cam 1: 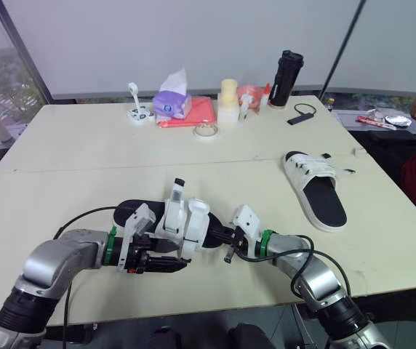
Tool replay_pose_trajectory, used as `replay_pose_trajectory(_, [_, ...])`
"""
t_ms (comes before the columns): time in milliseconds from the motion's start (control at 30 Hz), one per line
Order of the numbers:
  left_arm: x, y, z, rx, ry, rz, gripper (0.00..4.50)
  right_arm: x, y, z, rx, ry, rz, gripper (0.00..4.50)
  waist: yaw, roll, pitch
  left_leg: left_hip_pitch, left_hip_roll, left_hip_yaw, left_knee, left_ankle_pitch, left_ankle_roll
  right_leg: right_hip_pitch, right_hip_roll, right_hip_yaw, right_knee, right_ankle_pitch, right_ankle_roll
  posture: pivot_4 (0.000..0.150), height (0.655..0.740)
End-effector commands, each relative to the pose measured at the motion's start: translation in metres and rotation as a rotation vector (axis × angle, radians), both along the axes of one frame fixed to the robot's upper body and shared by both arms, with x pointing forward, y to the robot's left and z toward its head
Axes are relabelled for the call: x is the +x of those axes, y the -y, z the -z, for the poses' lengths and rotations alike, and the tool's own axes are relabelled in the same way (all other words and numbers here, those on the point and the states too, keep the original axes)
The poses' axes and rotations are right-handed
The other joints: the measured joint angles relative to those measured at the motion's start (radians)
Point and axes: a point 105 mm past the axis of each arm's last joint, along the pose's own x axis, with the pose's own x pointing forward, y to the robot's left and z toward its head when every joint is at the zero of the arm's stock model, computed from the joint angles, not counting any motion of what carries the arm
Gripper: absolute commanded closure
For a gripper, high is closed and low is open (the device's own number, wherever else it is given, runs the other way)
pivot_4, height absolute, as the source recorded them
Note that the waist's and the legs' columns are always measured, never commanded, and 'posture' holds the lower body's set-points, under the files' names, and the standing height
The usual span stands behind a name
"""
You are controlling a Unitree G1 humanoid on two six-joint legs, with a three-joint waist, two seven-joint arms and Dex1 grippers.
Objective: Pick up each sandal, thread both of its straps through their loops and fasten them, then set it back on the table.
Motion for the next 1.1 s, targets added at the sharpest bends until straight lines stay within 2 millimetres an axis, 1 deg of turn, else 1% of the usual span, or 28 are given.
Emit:
replay_pose_trajectory(33, [0.006,0.002,-0.004,-0.007,0.041,0.01,1.06,-0.001,0.024,0.043,-0.12,-0.131,0.09,4.5,0.0,0.0,0.0,0.0,0.0,0.0,0.0,0.0,0.0,0.0,0.0,0.0,0.0,0.0,0.0,0.15,0.74])
replay_pose_trajectory(200, [0.012,0.014,-0.01,-0.063,0.036,0.015,1.06,-0.002,0.024,0.043,-0.117,-0.132,0.095,4.5,0.002,0.0,0.0,0.0,0.0,0.0,0.0,0.0,0.0,0.0,-0.001,0.0,0.0,0.0,0.0,0.15,0.74])
replay_pose_trajectory(433, [0.011,0.027,-0.013,-0.083,0.025,0.054,1.06,-0.003,0.024,0.043,-0.114,-0.135,0.101,4.5,0.003,0.0,0.0,0.0,0.0,0.0,0.001,0.0,0.0,0.001,-0.001,-0.001,0.0,0.0,0.0,0.15,0.74])
replay_pose_trajectory(533, [0.013,0.032,-0.017,-0.113,0.02,0.047,1.86,-0.004,0.023,0.043,-0.113,-0.137,0.103,4.5,0.003,0.0,0.0,0.0,0.0,0.0,0.001,0.0,0.0,0.001,-0.001,-0.001,0.0,0.0,0.0,0.15,0.74])
replay_pose_trajectory(700, [0.011,0.035,-0.019,-0.132,-0.005,0.046,4.42,-0.004,0.024,0.044,-0.111,-0.14,0.107,4.5,0.001,0.0,0.0,0.0,-0.001,0.0,0.0,0.0,0.0,0.001,0.0,-0.001,0.0,0.0,0.0,0.15,0.74])
replay_pose_trajectory(800, [0.008,0.033,-0.017,-0.127,-0.022,0.05,4.47,-0.004,0.024,0.045,-0.111,-0.141,0.109,4.5,0.002,0.0,0.0,-0.001,-0.001,0.0,0.0,0.0,0.0,0.001,0.0,-0.001,0.0,0.0,0.0,0.15,0.74])
replay_pose_trajectory(900, [-0.001,0.025,-0.013,-0.097,-0.067,0.065,4.47,-0.005,0.025,0.046,-0.112,-0.145,0.112,4.5,0.0,0.0,0.0,-0.001,-0.001,0.0,0.0,0.0,0.0,0.001,0.0,-0.001,-0.001,0.0,0.0,0.15,0.74])
replay_pose_trajectory(1000, [-0.018,0.013,-0.005,-0.037,-0.112,0.105,4.47,-0.004,0.025,0.046,-0.113,-0.146,0.114,4.5,-0.001,0.0,0.0,0.0,0.0,0.0,-0.002,0.0,0.0,0.0,0.0,0.0,-0.001,0.0,0.0,0.15,0.74])
replay_pose_trajectory(1100, [-0.038,0.002,-0.001,0.004,-0.146,0.164,4.47,-0.003,0.025,0.046,-0.113,-0.146,0.115,4.5,0.0,0.0,0.0,0.0,0.0,0.0,-0.004,0.0,0.0,-0.001,0.0,0.0,-0.002,0.0,0.0,0.15,0.74])
